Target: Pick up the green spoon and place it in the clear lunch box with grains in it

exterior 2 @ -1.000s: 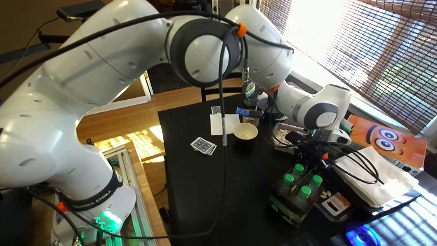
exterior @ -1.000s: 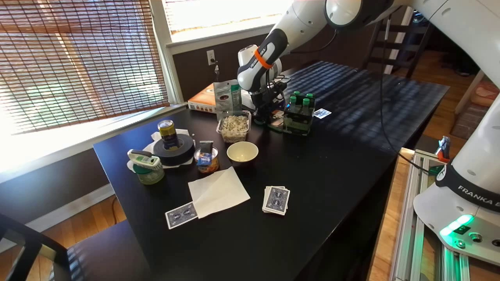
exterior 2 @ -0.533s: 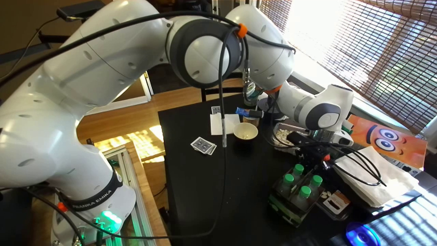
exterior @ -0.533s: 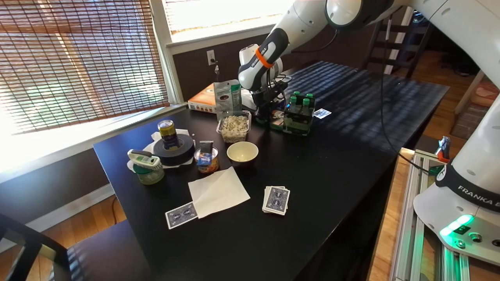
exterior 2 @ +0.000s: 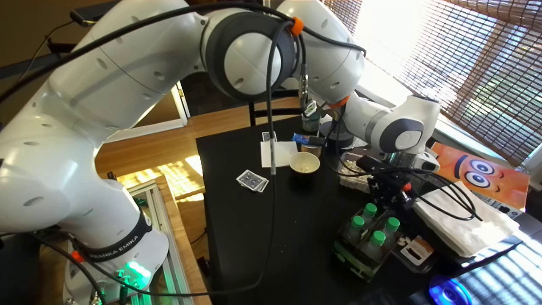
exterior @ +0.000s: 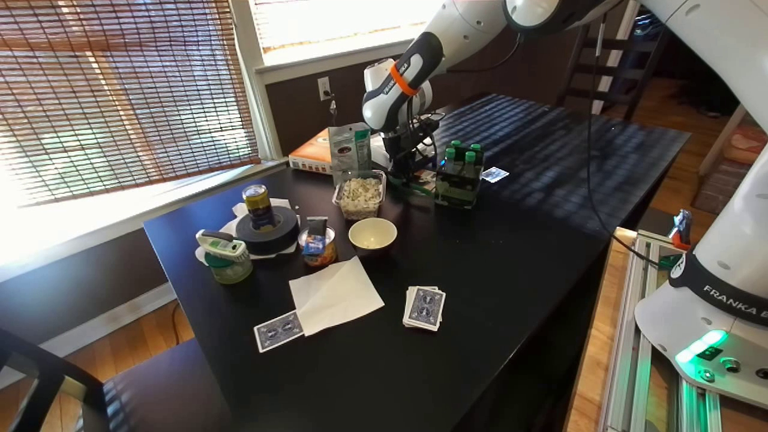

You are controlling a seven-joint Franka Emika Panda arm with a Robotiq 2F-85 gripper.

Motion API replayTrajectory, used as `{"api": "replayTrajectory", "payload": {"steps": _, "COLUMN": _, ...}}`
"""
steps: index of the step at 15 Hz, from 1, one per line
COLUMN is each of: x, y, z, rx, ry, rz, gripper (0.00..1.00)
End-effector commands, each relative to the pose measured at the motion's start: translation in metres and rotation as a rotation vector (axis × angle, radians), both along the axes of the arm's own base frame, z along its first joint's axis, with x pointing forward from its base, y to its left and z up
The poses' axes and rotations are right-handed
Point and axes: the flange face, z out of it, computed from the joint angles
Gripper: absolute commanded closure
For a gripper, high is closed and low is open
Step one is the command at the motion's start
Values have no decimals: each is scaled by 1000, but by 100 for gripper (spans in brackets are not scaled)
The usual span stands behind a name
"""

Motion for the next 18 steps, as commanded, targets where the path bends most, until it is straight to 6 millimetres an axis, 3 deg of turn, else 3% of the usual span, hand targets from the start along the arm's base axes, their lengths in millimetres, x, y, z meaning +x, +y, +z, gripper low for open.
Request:
{"api": "replayTrajectory", "payload": {"steps": 1, "x": -10, "y": 7, "z": 29, "rx": -6, "ry": -22, "rz": 5, "gripper": 98}}
{"api": "replayTrajectory", "payload": {"steps": 9, "x": -18, "y": 20, "z": 61, "rx": -2, "ry": -62, "rz": 48, "gripper": 98}}
{"api": "replayTrajectory", "payload": {"steps": 18, "x": 11, "y": 103, "z": 73, "rx": -182, "ry": 0, "rz": 413, "gripper": 98}}
